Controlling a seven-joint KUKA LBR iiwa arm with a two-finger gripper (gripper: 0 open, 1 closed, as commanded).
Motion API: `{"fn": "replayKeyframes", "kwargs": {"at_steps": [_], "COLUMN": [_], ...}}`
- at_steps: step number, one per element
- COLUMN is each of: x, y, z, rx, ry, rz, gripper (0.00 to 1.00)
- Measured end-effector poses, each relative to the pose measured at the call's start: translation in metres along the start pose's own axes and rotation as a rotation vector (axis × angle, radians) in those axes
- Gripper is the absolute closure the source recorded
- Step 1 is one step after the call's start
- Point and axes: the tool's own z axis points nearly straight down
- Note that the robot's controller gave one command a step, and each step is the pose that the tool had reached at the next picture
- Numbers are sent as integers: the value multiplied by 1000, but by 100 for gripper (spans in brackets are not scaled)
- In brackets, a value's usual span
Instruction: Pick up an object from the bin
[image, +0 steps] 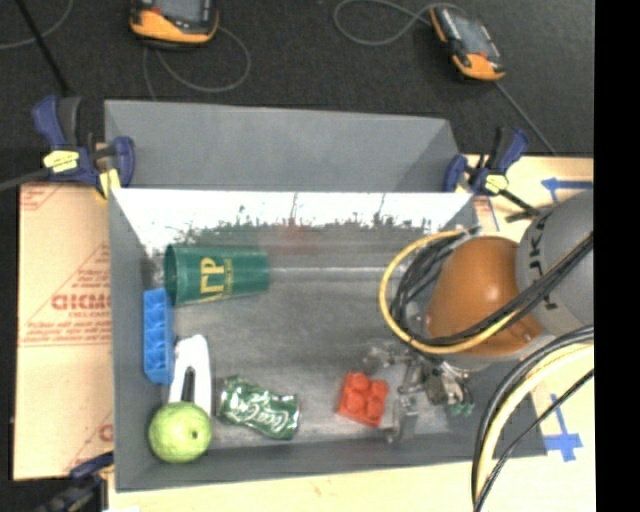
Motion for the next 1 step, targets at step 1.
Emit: {"fn": "replayKeyframes", "kwargs": {"at_steps": [1], "x": [1], "y": [6], "z": [8], "rx": [2], "ry": [0], "rz": [200], "gripper": [0]}}
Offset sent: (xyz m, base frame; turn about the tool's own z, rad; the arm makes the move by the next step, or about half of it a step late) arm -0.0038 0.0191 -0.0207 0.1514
